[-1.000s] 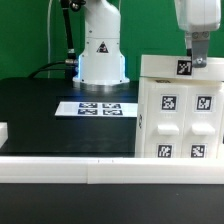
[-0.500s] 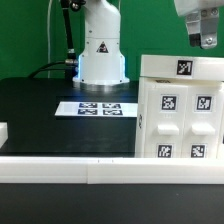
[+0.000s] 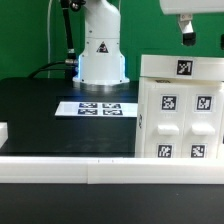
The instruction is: Assemble cabinet
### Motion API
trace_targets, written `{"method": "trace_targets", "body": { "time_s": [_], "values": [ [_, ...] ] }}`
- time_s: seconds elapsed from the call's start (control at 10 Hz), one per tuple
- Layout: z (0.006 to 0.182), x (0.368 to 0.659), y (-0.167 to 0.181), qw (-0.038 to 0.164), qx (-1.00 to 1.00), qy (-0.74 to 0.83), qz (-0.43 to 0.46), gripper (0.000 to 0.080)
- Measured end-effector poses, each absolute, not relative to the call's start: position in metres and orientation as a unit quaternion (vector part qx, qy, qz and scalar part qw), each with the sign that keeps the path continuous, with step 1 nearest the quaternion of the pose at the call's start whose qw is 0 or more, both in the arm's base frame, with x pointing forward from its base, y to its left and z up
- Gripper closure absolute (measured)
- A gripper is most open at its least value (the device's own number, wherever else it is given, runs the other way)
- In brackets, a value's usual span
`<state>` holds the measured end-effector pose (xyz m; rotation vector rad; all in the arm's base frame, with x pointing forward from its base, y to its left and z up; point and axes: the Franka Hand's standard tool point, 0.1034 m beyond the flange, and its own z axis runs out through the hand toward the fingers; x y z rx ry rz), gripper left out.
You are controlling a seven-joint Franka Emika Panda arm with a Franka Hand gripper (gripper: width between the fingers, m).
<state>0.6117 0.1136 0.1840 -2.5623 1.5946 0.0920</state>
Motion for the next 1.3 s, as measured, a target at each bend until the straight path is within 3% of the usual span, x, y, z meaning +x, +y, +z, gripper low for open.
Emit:
{"method": "trace_targets", "body": {
  "time_s": [0.1, 0.4, 0.8, 1.3],
  "values": [
    [0.1840, 0.6132, 0.1110, 0.073, -0.851, 0.520, 0.032, 0.0002],
    [0.1833, 0.6129, 0.1108, 0.077, -0.894, 0.441, 0.026, 0.0002],
    [0.1818, 0.6109, 0.1124, 0.027, -0.982, 0.185, -0.006, 0.0002],
    [0.1824, 0.6151, 0.1107, 0.019, -0.997, -0.072, 0.011, 0.0002]
  ]
}}
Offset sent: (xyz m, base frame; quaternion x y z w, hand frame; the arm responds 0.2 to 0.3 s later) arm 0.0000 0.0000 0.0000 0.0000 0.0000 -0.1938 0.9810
